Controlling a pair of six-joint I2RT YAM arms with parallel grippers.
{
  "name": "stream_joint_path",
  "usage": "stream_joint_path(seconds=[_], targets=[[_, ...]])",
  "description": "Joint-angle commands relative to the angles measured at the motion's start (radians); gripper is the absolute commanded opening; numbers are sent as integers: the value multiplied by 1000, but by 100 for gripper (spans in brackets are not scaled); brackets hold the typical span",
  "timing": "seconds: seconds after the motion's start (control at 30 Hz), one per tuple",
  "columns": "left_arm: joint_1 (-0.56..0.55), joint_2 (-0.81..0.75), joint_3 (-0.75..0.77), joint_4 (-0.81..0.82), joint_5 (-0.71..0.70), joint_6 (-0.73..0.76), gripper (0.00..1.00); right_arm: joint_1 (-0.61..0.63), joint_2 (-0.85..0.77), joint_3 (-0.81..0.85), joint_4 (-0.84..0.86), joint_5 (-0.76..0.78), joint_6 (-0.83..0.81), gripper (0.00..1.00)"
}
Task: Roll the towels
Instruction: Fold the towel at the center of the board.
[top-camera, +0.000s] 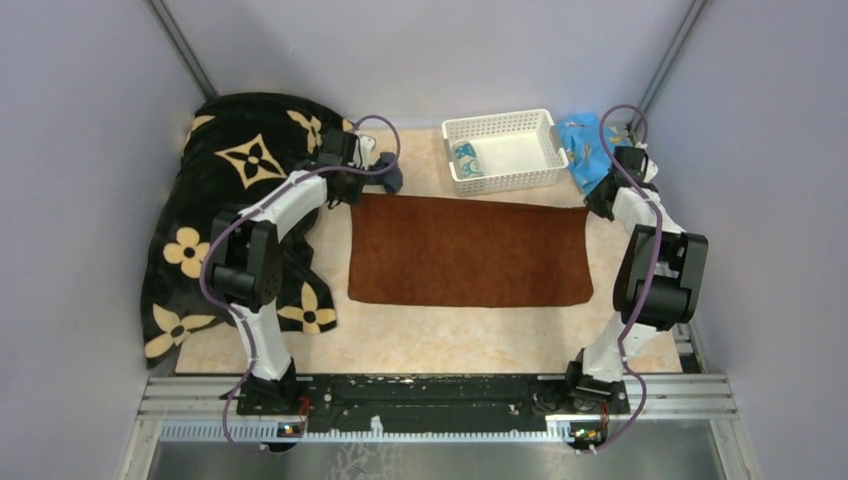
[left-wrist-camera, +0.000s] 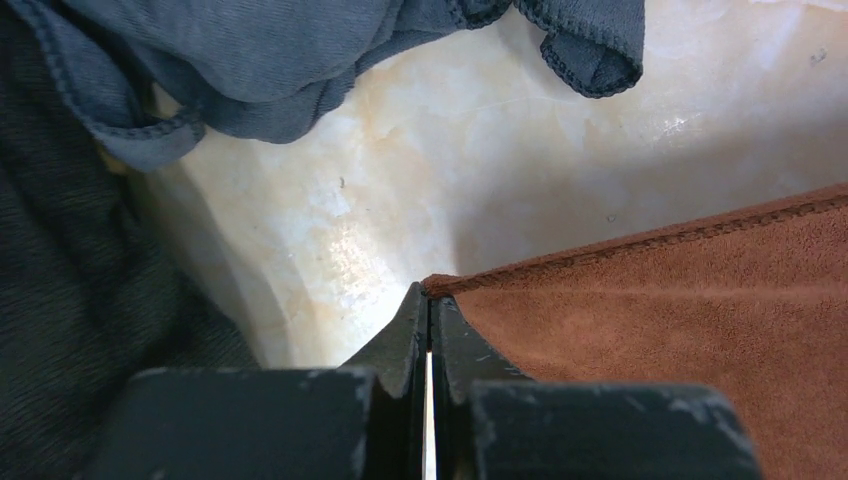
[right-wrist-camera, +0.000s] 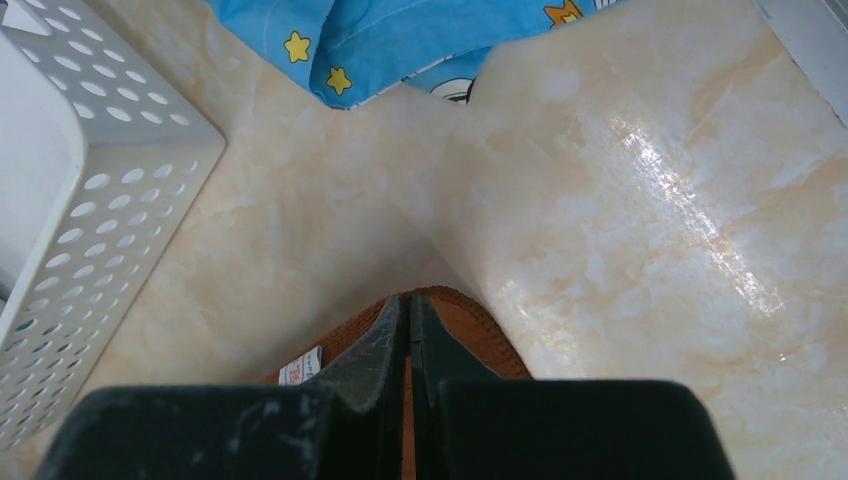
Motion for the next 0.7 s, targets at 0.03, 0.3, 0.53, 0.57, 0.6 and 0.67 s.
stream_joint_path(seconds=[0.03,0.3,0.53,0.57,0.6,0.67], targets=[[11,-95,-21,-18,-47,36,0,-15,3,88,-66,-24,-3,0],[33,-103,-19,1,-54,58,0,-15,26,116,-69,-76,15,0],[58,-82,0,15,-26,61,0,-16,70,178,-61,-112,20,0],[62,-76,5,14,-21,61,0,-15,76,187,-64,-116,20,0],[64,-70,10,14,-17,60,0,-15,81,194,-63,-122,21,0],[69,-62,22,9,-11,62,0,-15,90,209,-66,-133,24,0]])
